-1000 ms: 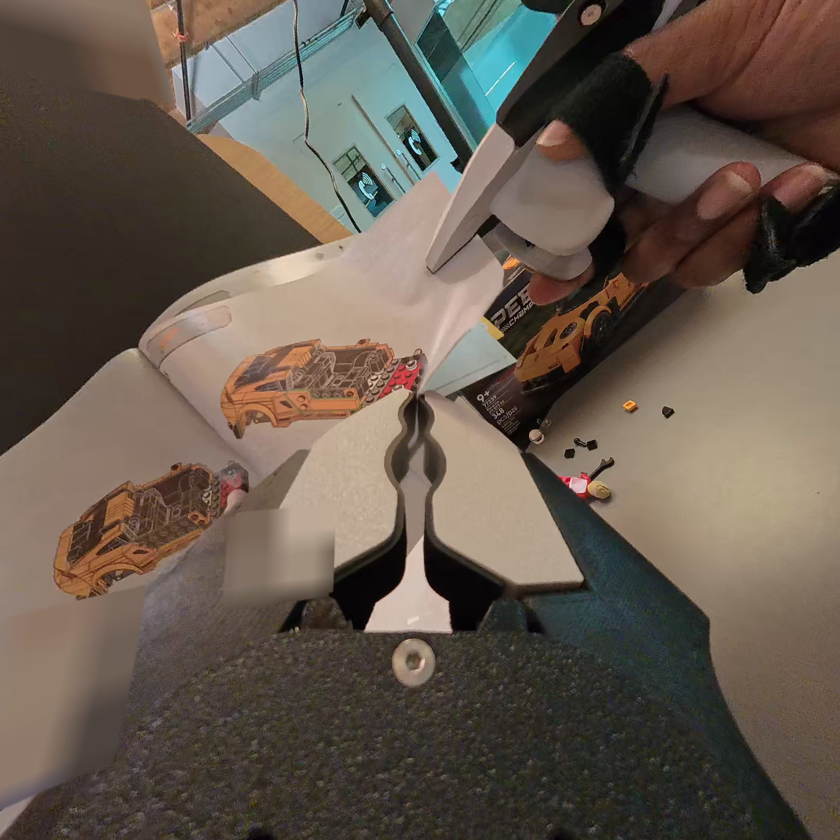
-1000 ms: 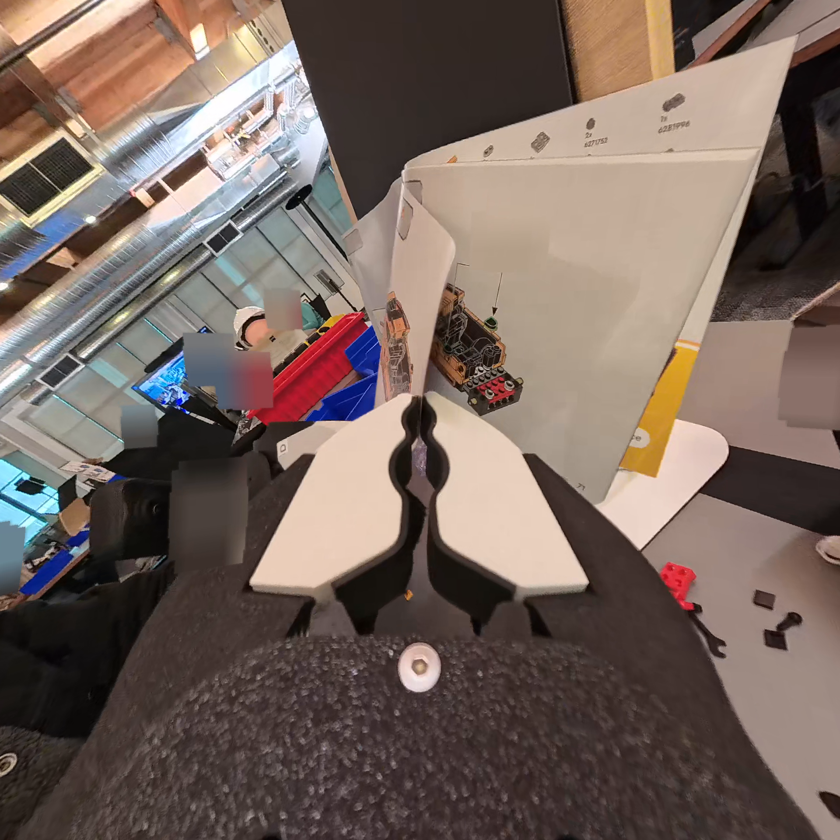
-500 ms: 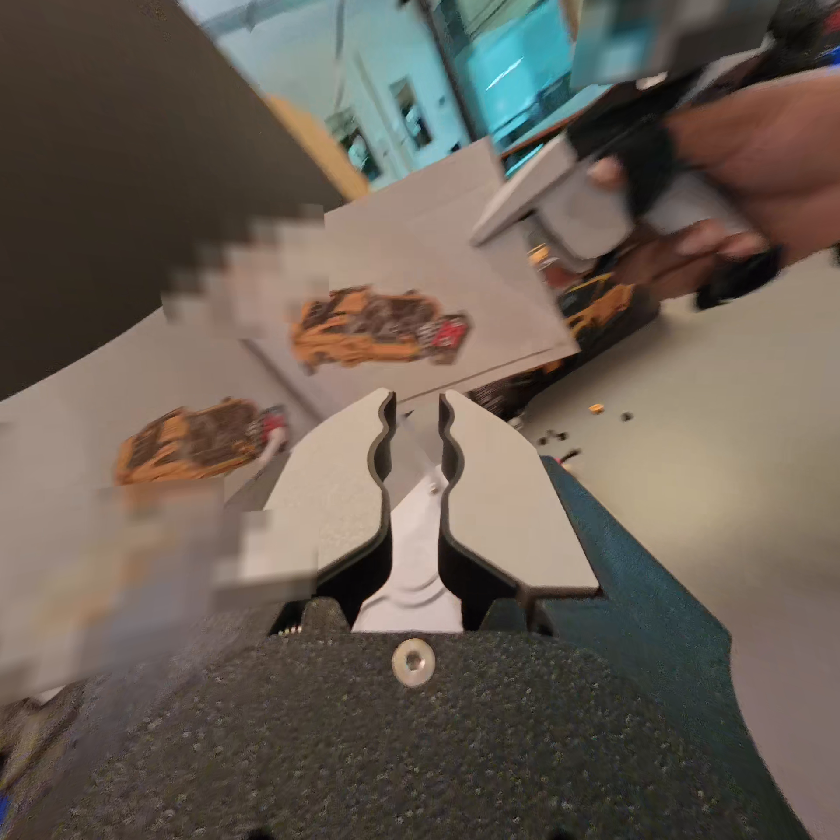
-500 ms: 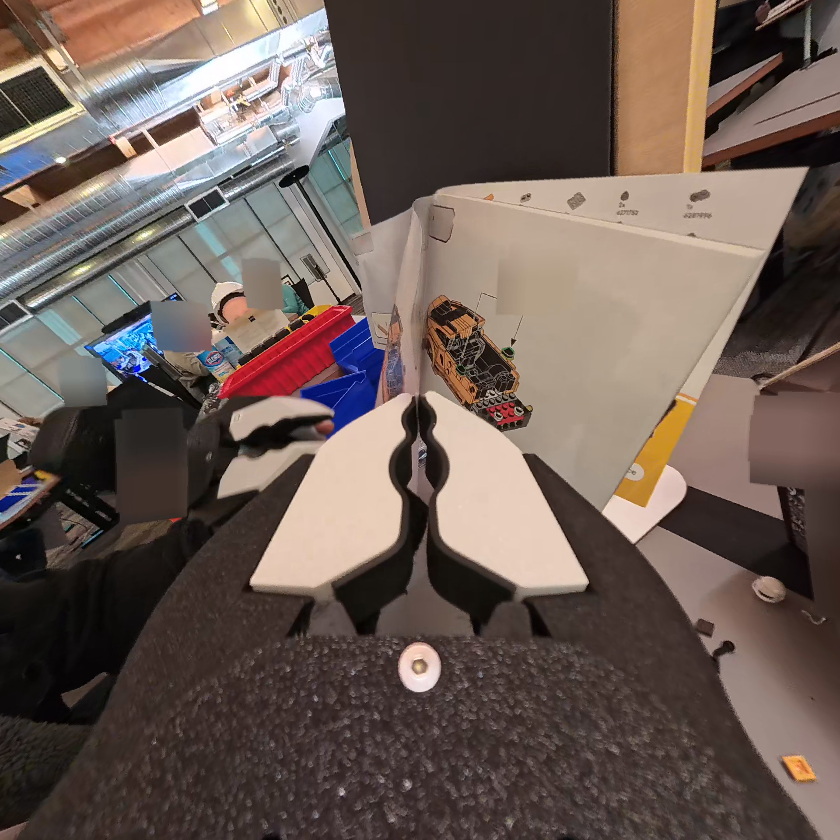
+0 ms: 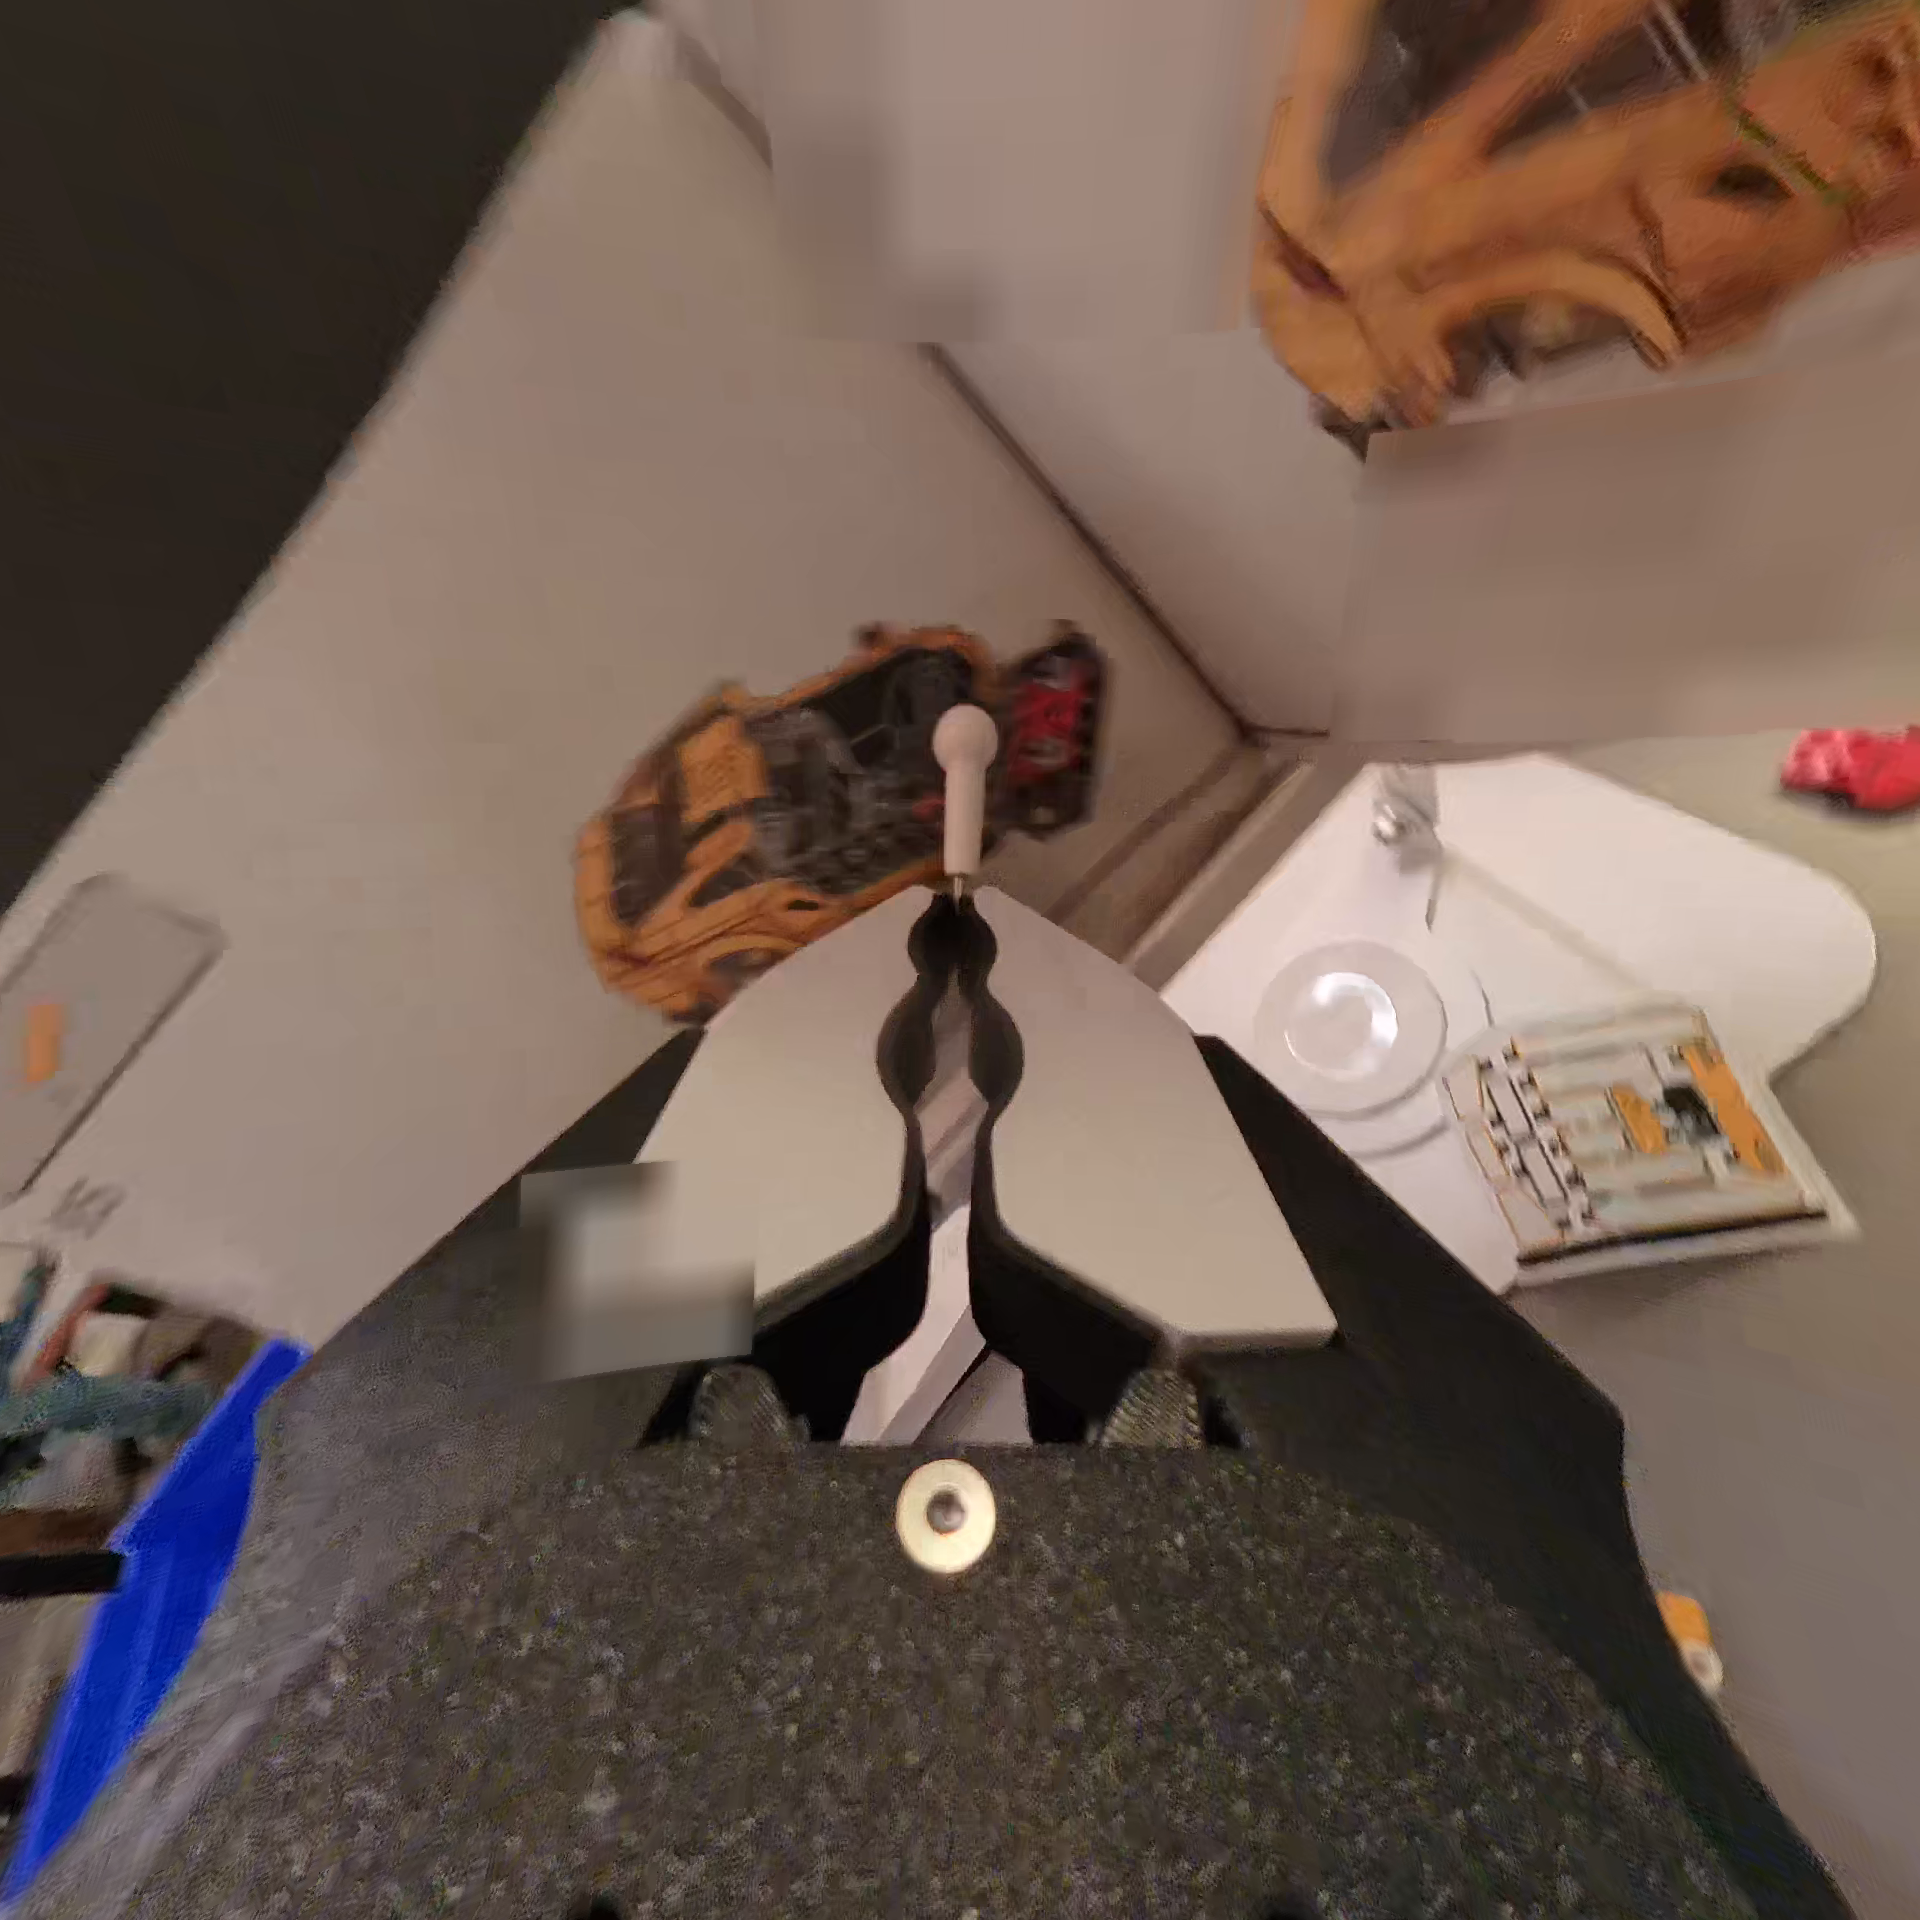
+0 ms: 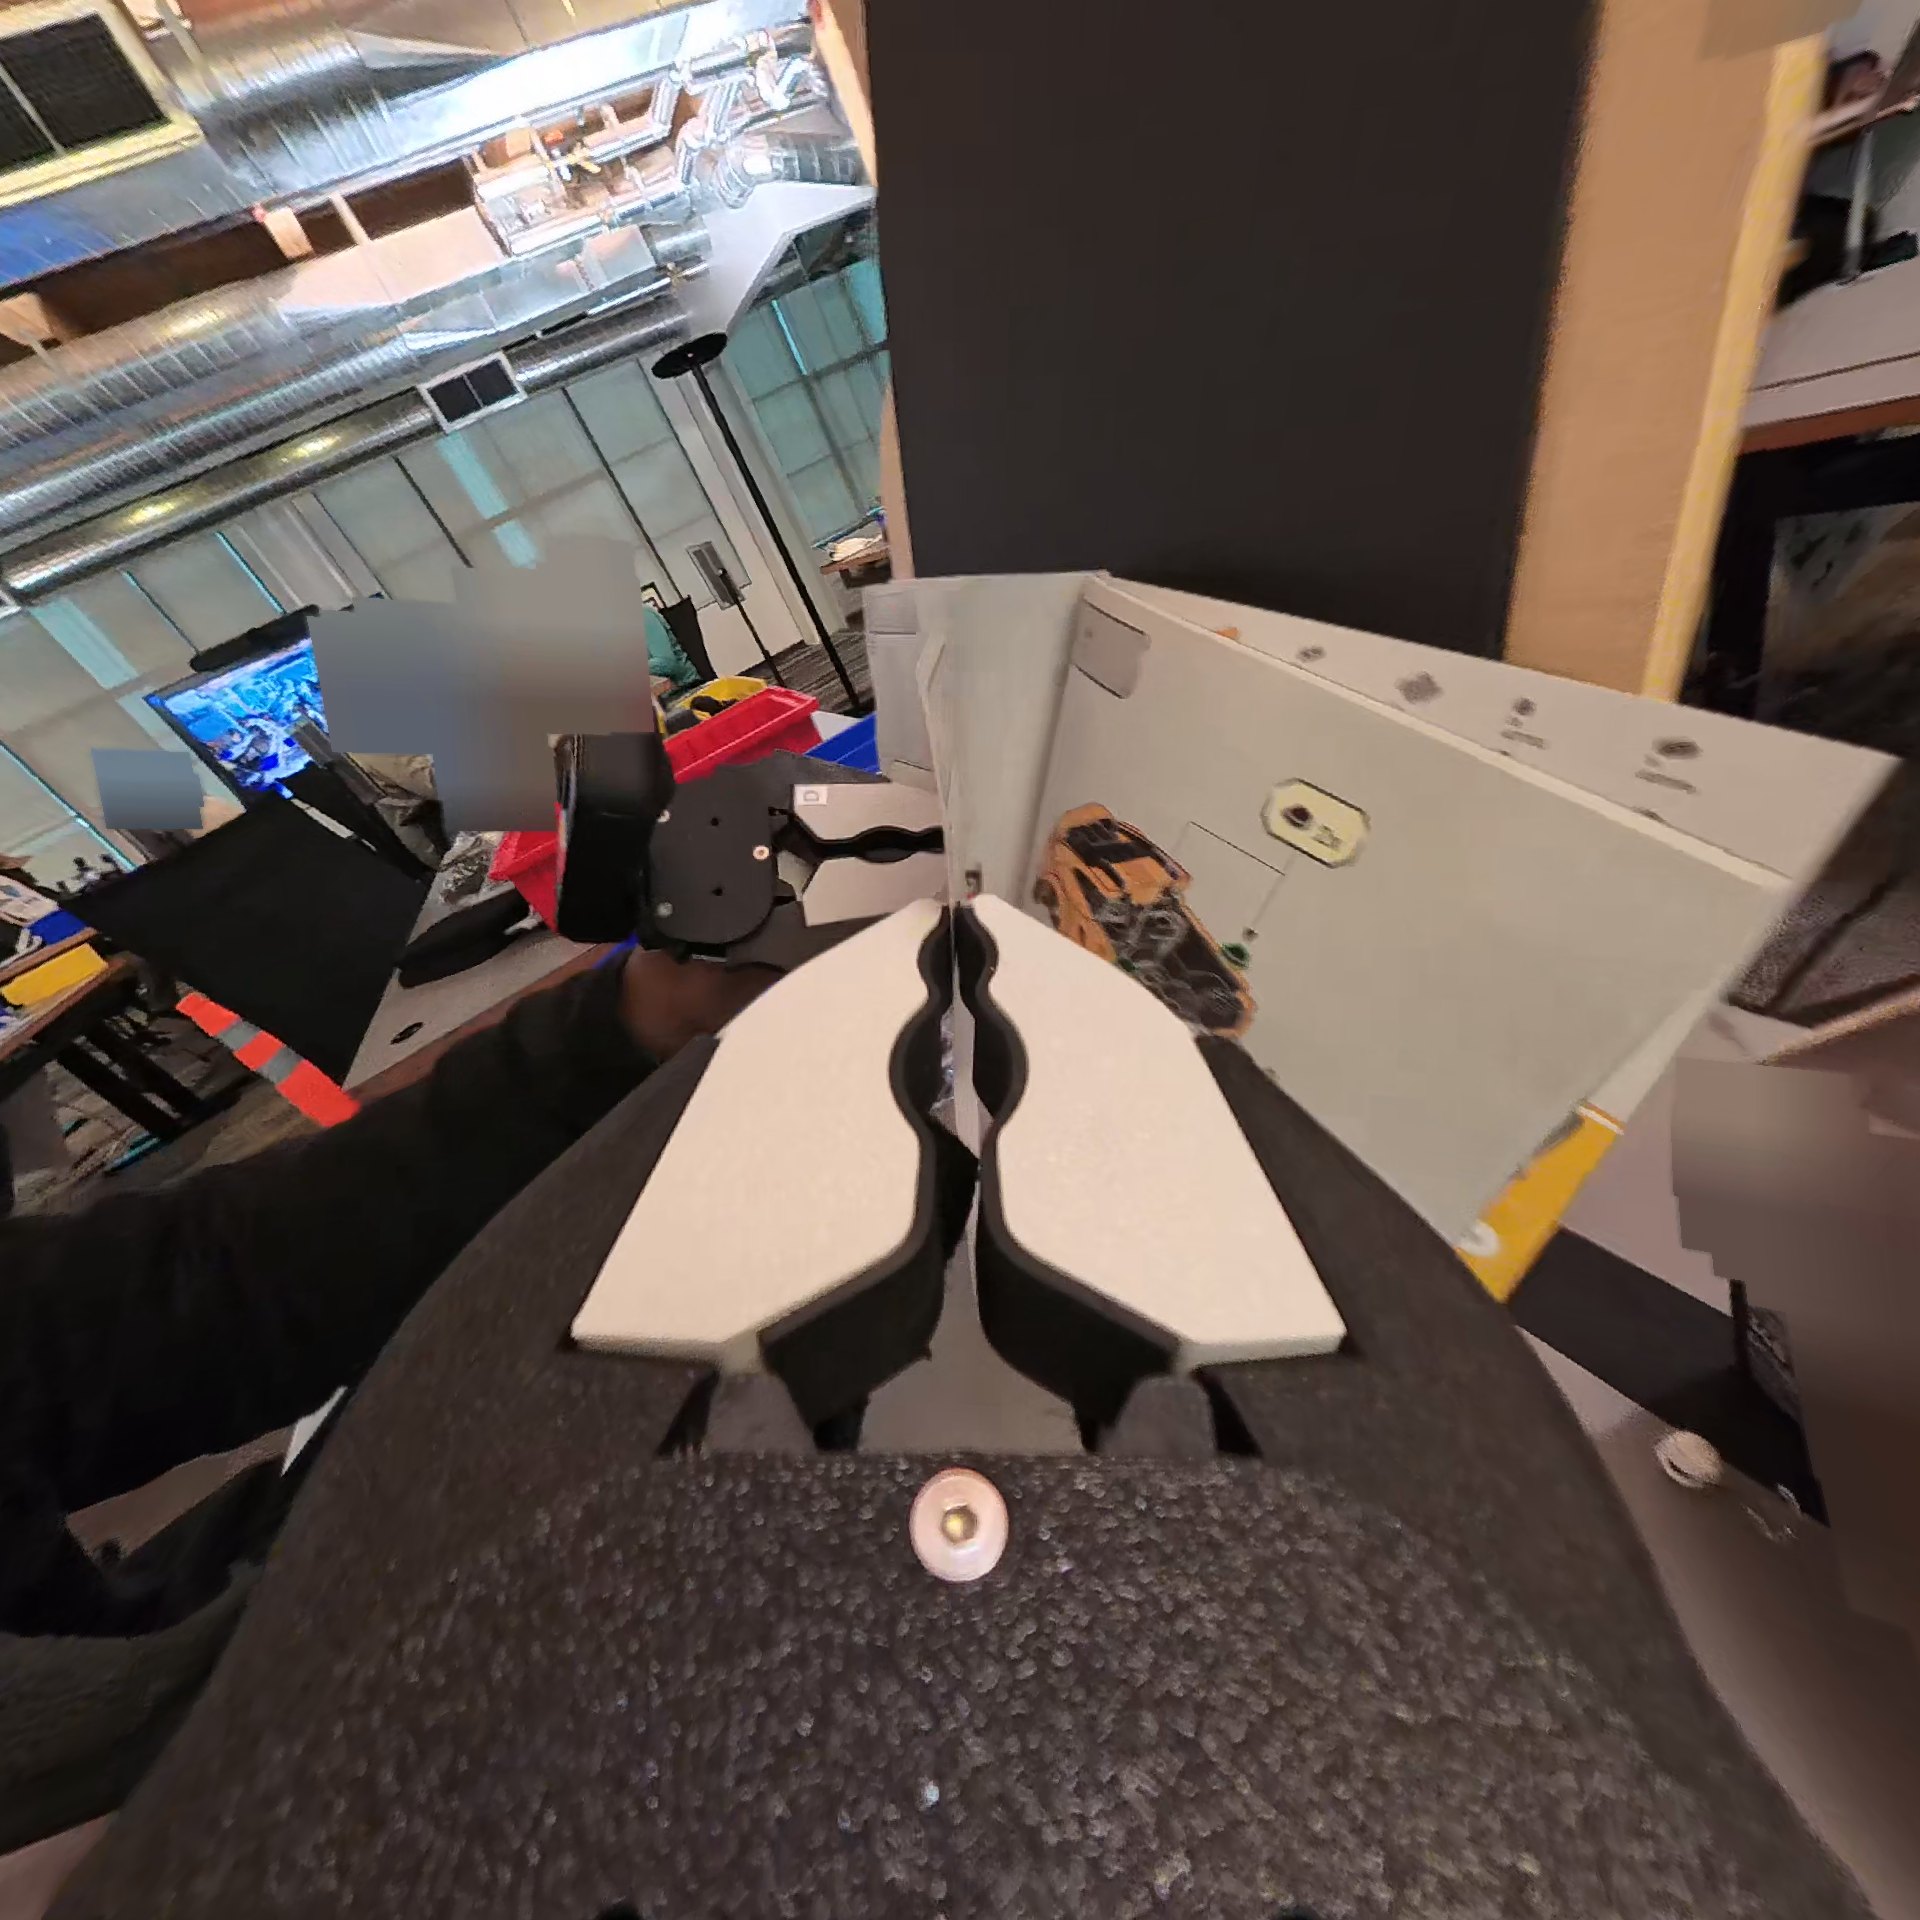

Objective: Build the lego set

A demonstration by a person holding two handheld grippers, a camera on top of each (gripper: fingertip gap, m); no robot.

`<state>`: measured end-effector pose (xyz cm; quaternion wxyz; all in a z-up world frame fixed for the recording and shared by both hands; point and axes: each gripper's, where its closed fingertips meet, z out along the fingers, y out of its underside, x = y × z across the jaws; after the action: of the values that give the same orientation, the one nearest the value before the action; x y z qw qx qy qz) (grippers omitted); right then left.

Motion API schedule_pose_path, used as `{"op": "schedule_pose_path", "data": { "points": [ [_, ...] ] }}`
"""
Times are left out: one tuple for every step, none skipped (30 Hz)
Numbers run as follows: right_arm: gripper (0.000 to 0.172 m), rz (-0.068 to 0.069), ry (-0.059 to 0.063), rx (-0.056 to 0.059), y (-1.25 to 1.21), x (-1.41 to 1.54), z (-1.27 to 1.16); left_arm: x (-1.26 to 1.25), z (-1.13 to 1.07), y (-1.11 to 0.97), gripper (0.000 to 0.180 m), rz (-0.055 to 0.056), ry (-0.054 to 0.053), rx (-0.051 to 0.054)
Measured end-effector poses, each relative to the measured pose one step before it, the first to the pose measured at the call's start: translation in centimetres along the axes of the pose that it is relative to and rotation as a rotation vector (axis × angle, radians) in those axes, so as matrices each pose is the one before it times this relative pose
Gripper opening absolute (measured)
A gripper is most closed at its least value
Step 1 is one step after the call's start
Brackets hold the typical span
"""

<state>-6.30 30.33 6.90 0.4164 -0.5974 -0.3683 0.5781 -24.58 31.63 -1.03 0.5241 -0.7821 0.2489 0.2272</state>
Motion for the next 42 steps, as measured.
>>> {"op": "schedule_pose_path", "data": {
  "points": [
    [0.0, -0.011, -0.0138, -0.0063, -0.22, -0.708, 0.441, -0.938, -0.572, -0.206, 0.001, -0.0789, -0.0309, 0.0423],
    [0.0, -0.0114, -0.0199, -0.0101, -0.186, -0.857, 0.686, -0.893, -0.522, -0.116, 0.0, -0.1246, -0.0053, 0.0468],
    [0.0, -0.0132, -0.0227, -0.0144, -0.161, -0.975, 0.981, -1.014, -0.483, -0.031, 0.0, -0.1579, 0.0017, 0.0524],
    [0.0, -0.0184, -0.0171, -0.022, -0.057, -0.942, 1.288, -1.253, -0.544, 0.026, 0.0, -0.1702, -0.0054, 0.0561],
    [0.0, -0.0281, -0.0134, -0.0296, 0.034, -0.919, 1.561, -1.256, -0.567, 0.093, 0.0, -0.18, 0.0015, 0.0508],
    [0.0, -0.0335, -0.0068, -0.0344, 0.08, -0.799, 1.82, -1.087, -0.483, 0.165, 0.001, -0.1814, 0.0185, 0.0443],
    [0.0, -0.0322, 0.0064, -0.0326, 0.044, -0.535, 1.99, -1.052, -0.429, 0.209, 0.002, -0.1681, 0.0244, 0.0401],
    [0.0, -0.0311, 0.0069, -0.0312, 0.024, -0.433, 2.099, -1.068, -0.403, 0.298, 0.002, -0.1457, 0.0243, 0.0341],
    [0.0, -0.0324, 0.0102, -0.0385, 0.118, -0.244, 2.145, -0.93, -0.365, 0.303, 0.003, -0.122, 0.0316, 0.0308],
    [0.0, -0.0347, 0.027, -0.0347, 0.087, 0.16, 2.063, -0.953, -0.353, 0.404, 0.004, -0.0965, 0.0214, 0.0233],
    [0.0, -0.0358, 0.0351, -0.0239, 0.014, 0.36, 1.932, -0.796, -0.298, 0.436, 0.005, -0.0714, 0.0189, 0.022],
    [0.0, -0.0309, 0.0345, -0.0229, 0.062, 0.397, 1.777, -0.458, -0.264, 0.31, 0.006, -0.0567, 0.0252, 0.0312],
    [0.0, -0.0236, 0.0262, -0.0177, 0.01, 0.24, 1.545, -0.266, -0.236, 0.204, 0.005, -0.048, 0.0227, 0.0358],
    [0.0, -0.0266, 0.0265, -0.0166, -0.032, 0.161, 1.299, -0.246, -0.187, 0.196, 0.005, -0.0374, 0.0124, 0.0283],
    [0.0, -0.0391, 0.0442, -0.019, -0.017, 0.349, 1.024, -0.074, -0.096, 0.058, 0.005, -0.0331, 0.0196, 0.0275],
    [0.0, -0.0385, 0.0529, -0.0164, -0.023, 0.478, 0.828, -0.045, -0.014, 0.001, 0.005, -0.0369, 0.0211, 0.0224],
    [0.0, -0.0251, 0.0451, -0.0175, 0.04, 0.446, 0.708, -0.062, 0.026, -0.001, 0.005, -0.0395, 0.0181, 0.0169],
    [0.001, -0.0108, 0.0282, -0.0133, 0.054, 0.27, 0.636, 0.12, -0.008, -0.077, 0.004, -0.0373, 0.0273, 0.0228],
    [0.003, 0.0003, 0.0173, -0.0133, 0.099, 0.166, 0.577, 0.208, -0.061, -0.082, 0.004, -0.0231, 0.0258, 0.0252],
    [0.005, -0.002, 0.0121, -0.0127, 0.127, 0.07, 0.534, 0.19, -0.091, -0.042, 0.004, -0.0038, 0.0164, 0.0243],
    [0.008, -0.0054, 0.0053, -0.0091, 0.122, -0.056, 0.488, 0.335, -0.133, -0.058, 0.003, 0.0083, 0.0189, 0.0218],
    [0.011, -0.0035, -0.0007, -0.0043, 0.08, -0.174, 0.416, 0.443, -0.12, -0.041, 0.002, 0.018, 0.0178, 0.0165],
    [0.013, -0.0004, -0.0023, -0.0026, 0.09, -0.179, 0.363, 0.449, -0.083, -0.01, 0.002, 0.025, 0.012, 0.0114],
    [0.013, 0.002, -0.0019, -0.0021, 0.066, -0.125, 0.331, 0.401, -0.067, 0.04, 0.002, 0.0254, 0.0069, 0.0036],
    [0.013, 0.0033, -0.0043, -0.001, 0.042, -0.106, 0.283, 0.379, -0.053, 0.064, 0.002, 0.0224, 0.0082, 0.0003],
    [0.014, 0.0075, -0.009, 0.0002, -0.025, -0.135, 0.203, 0.336, -0.046, 0.067, 0.002, 0.0227, 0.0076, 0.0002],
    [0.014, 0.0081, -0.0113, 0.0042, -0.156, -0.157, 0.107, 0.262, -0.059, 0.061, 0.002, 0.0231, 0.0054, 0.0021],
    [0.013, 0.0077, -0.0068, -0.0002, -0.15, -0.12, 0.059, 0.104, -0.102, 0.036, 0.002, 0.0167, 0.0002, 0.0047],
    [0.013, 0.002, -0.0071, 0.0003, -0.178, -0.154, 0.059, -0.02, -0.121, 0.035, 0.002, 0.001, -0.0002, 0.0078],
    [0.013, -0.0005, -0.0032, -0.0015, -0.165, -0.116, 0.09, -0.125, -0.142, 0.06, 0.002, -0.0164, 0.0023, 0.0097],
    [0.013, -0.0025, -0.0042, -0.0021, -0.166, -0.154, 0.118, -0.267, -0.16, 0.073, 0.002, -0.023, -0.0021, 0.0085],
    [0.012, -0.005, -0.0009, -0.0061, -0.126, -0.137, 0.152, -0.263, -0.17, 0.069, 0.003, -0.023, -0.0002, 0.0095],
    [0.011, -0.0084, 0.004, -0.0068, -0.124, -0.07, 0.15, -0.122, -0.148, 0.07, 0.003, -0.0258, 0.0076, 0.0077],
    [0.011, -0.0081, -0.0002, -0.0083, -0.092, -0.126, 0.178, -0.072, -0.163, 0.057, 0.003, -0.014, 0.003, 0.0026],
    [0.011, -0.0028, -0.0086, -0.0099, -0.058, -0.234, 0.215, 0.138, -0.122, 0.05, 0.002, 0.0108, 0.0033, -0.0014],
    [0.011, -0.0009, -0.0081, -0.0088, -0.088, -0.232, 0.205, 0.23, -0.073, 0.028, 0.002, 0.0298, -0.0008, -0.0052],
    [0.011, -0.0029, -0.0035, -0.0082, -0.105, -0.167, 0.17, 0.249, -0.035, 0.028, 0.002, 0.035, -0.0033, -0.0093],
    [0.01, -0.0034, -0.0013, -0.0079, -0.092, -0.122, 0.16, 0.225, -0.019, 0.027, 0.002, 0.0338, -0.0043, -0.0105],
    [0.01, 0.0025, 0.0005, -0.0051, -0.114, -0.086, 0.118, 0.066, -0.053, 0.06, 0.002, 0.031, -0.0099, -0.0107],
    [0.009, 0.0123, -0.0048, -0.0031, -0.118, -0.136, 0.093, -0.028, -0.081, 0.06, 0.003, 0.0232, -0.0089, -0.0061],
    [0.011, 0.0187, -0.0105, -0.005, -0.068, -0.181, 0.049, -0.145, -0.089, 0.09, 0.004, 0.0071, -0.008, -0.0042],
    [0.015, 0.0195, -0.0196, 0.0023, -0.12, -0.312, 0.028, -0.198, -0.095, 0.085, 0.004, -0.0041, -0.0059, -0.0045]
  ]
}}
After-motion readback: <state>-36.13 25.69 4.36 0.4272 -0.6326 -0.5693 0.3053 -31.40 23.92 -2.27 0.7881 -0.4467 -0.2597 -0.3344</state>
